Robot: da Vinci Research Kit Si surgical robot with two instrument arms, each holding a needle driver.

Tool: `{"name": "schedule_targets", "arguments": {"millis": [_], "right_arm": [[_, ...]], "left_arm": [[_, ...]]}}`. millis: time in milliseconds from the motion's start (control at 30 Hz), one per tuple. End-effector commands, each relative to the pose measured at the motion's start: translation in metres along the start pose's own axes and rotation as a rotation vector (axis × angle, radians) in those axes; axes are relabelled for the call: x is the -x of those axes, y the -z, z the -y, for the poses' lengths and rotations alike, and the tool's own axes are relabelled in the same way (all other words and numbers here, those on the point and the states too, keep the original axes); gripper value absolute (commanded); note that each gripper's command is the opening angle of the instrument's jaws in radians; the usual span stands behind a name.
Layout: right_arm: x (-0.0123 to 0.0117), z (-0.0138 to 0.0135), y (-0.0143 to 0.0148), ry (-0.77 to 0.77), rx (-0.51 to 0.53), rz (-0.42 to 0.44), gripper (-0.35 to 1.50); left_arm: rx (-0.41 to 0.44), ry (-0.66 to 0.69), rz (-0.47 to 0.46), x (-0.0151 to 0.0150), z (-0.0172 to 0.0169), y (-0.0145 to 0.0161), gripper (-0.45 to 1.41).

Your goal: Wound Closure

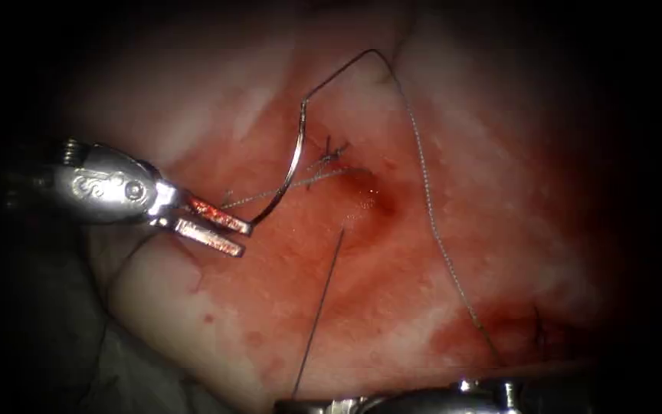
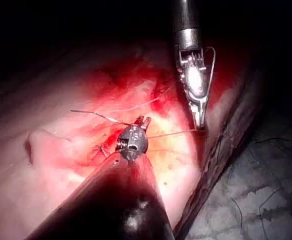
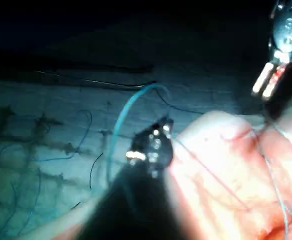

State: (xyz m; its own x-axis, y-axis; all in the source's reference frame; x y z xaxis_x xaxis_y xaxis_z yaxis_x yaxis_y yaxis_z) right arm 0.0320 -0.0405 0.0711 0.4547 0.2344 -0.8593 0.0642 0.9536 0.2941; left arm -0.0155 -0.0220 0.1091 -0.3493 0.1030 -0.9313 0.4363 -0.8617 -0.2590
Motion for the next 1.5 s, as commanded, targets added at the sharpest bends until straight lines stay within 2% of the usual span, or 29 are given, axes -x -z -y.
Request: {"name": "schedule_targets", "arguments": {"millis": [33, 233, 333, 367, 400, 467, 500, 533, 600, 667, 700, 833, 867, 967, 1167, 1200, 1367, 1400, 1433, 1467, 1500], "right_arm": [[-0.0004, 0.0025, -0.0011, 0.008, -0.078, 0.007, -0.35], [-0.0022, 0.0052, -0.0004, 0.025, -0.202, -0.017, -0.35], [-0.0032, 0.0046, 0.0009, 0.036, -0.156, -0.006, -0.35], [-0.0032, 0.0039, 0.0013, 0.037, -0.124, 0.002, -0.13], [-0.0030, 0.0009, 0.0032, 0.027, -0.007, 0.036, 0.94], [-0.0028, -0.0011, 0.0045, 0.028, 0.039, 0.052, 1.13], [-0.0028, -0.0011, 0.0045, 0.028, 0.039, 0.052, 1.13], [-0.0023, -0.0032, 0.0060, 0.032, 0.077, 0.068, 1.19], [-0.0012, -0.0059, 0.0075, 0.040, 0.114, 0.075, 1.21], [-0.0008, -0.0066, 0.0077, 0.044, 0.125, 0.081, 1.23], [0.0002, -0.0081, 0.0077, 0.053, 0.150, 0.097, 1.25], [0.0017, -0.0100, 0.0066, 0.051, 0.173, 0.109, 1.25], [0.0032, -0.0114, 0.0050, 0.049, 0.195, 0.117, 1.19], [0.0052, -0.0135, 0.0024, 0.051, 0.230, 0.130, 1.18], [0.0063, -0.0156, 0.0000, 0.047, 0.268, 0.128, 1.19], [0.0064, -0.0166, -0.0006, 0.049, 0.290, 0.112, 1.18], [0.0065, -0.0176, -0.0010, 0.042, 0.308, 0.097, 1.09], [0.0065, -0.0177, -0.0011, 0.042, 0.310, 0.094, 1.01], [0.0066, -0.0174, -0.0009, 0.045, 0.291, 0.086, 0.17], [0.0066, -0.0172, -0.0008, 0.048, 0.273, 0.077, -0.32], [0.0066, -0.0172, -0.0008, 0.048, 0.273, 0.077, -0.32]], "left_arm": [[0.004, 0.002, -0.003, 0.0004, 0.0000, -0.0007, -0.45], [0.001, 0.002, -0.001, 0.0003, 0.0001, -0.0006, -0.45], [-0.013, 0.005, 0.006, 0.0001, 0.0005, -0.0005, -0.45], [-0.016, 0.006, 0.008, 0.0001, 0.0006, -0.0005, -0.45], [-0.020, 0.007, 0.010, 0.0000, 0.0008, -0.0007, -0.45], [-0.021, 0.007, 0.014, 0.0000, 0.0008, -0.0007, -0.45], [-0.021, 0.007, 0.014, 0.0000, 0.0008, -0.0007, -0.45], [-0.027, 0.008, 0.010, 0.0000, 0.0010, -0.0006, -0.45], [-0.031, 0.008, 0.009, 0.0000, 0.0011, -0.0005, -0.45], [-0.033, 0.008, 0.011, 0.0000, 0.0012, -0.0005, -0.45], [-0.034, 0.008, 0.011, 0.0000, 0.0012, -0.0005, -0.45], [-0.034, 0.009, 0.011, 0.0000, 0.0012, -0.0005, -0.45], [-0.034, 0.009, 0.011, 0.0000, 0.0012, -0.0006, -0.45], [-0.034, 0.009, 0.011, 0.0000, 0.0012, -0.0006, -0.45], [-0.038, 0.008, 0.011, 0.0001, 0.0013, -0.0005, -0.45], [-0.066, 0.020, 0.006, 0.0003, 0.0018, -0.0005, -0.45], [-0.081, 0.037, 0.005, 0.0009, 0.0025, -0.0003, -0.45], [-0.084, 0.036, 0.008, 0.0012, 0.0025, -0.0002, -0.45], [-0.091, 0.036, 0.014, 0.0014, 0.0026, -0.0001, -0.45], [-0.097, 0.036, 0.017, 0.0014, 0.0027, -0.0001, -0.45], [-0.097, 0.036, 0.017, 0.0014, 0.0027, -0.0001, -0.45]]}}
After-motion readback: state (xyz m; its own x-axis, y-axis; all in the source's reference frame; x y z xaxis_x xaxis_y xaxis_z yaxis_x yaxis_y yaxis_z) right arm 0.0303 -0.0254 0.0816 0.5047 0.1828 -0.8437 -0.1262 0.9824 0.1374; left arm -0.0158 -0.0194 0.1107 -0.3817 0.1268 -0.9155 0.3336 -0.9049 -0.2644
